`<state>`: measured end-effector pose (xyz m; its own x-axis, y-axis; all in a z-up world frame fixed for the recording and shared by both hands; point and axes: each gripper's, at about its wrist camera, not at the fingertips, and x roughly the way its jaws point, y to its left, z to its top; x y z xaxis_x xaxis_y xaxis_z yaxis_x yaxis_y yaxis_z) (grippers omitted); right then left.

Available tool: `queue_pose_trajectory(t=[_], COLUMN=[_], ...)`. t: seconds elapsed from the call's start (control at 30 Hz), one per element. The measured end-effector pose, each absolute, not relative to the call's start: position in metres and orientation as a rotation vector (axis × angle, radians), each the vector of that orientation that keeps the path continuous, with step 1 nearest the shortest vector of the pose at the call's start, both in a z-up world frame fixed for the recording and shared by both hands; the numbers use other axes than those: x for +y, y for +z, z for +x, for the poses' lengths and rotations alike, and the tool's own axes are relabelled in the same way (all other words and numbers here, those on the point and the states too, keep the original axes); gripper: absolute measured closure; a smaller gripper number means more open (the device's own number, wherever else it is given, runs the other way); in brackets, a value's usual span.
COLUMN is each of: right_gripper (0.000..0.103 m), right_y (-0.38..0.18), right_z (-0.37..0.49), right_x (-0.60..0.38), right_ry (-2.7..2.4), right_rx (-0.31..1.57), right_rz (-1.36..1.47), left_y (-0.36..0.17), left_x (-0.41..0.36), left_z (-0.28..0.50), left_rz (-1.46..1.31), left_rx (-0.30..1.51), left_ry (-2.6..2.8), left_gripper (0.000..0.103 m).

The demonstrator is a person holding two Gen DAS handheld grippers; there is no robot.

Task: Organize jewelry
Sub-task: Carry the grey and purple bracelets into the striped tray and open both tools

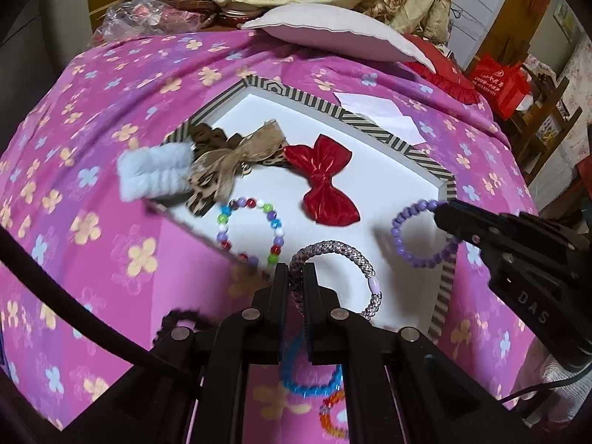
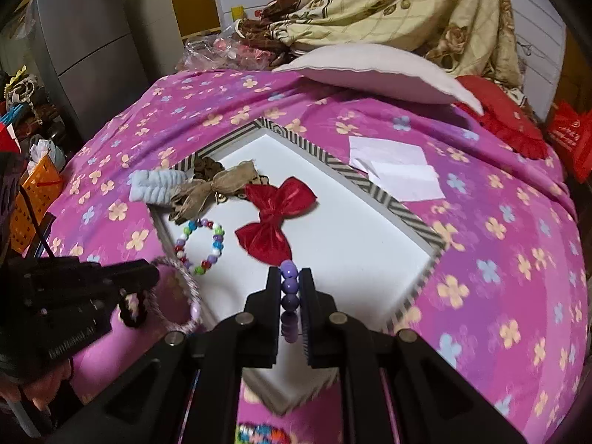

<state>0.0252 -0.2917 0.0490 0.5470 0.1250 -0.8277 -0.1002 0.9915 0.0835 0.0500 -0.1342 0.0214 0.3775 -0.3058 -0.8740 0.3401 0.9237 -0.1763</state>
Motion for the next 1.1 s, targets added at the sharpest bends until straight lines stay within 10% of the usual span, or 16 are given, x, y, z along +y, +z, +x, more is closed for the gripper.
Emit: queue_pose_trajectory(t=[1.1], right_gripper=[0.086], right_y=[-0.024], right_z=[0.137], right_x=[-0.353], right_ry=[-0.028], right_rx=[1.031], right_rz=[0.156], left_y=[-0.032], left_x=[-0.163], left_z=[0.092], left_rz=[0.070], left_rx=[1.157], left_ry=[-0.340], left_gripper=[0.079])
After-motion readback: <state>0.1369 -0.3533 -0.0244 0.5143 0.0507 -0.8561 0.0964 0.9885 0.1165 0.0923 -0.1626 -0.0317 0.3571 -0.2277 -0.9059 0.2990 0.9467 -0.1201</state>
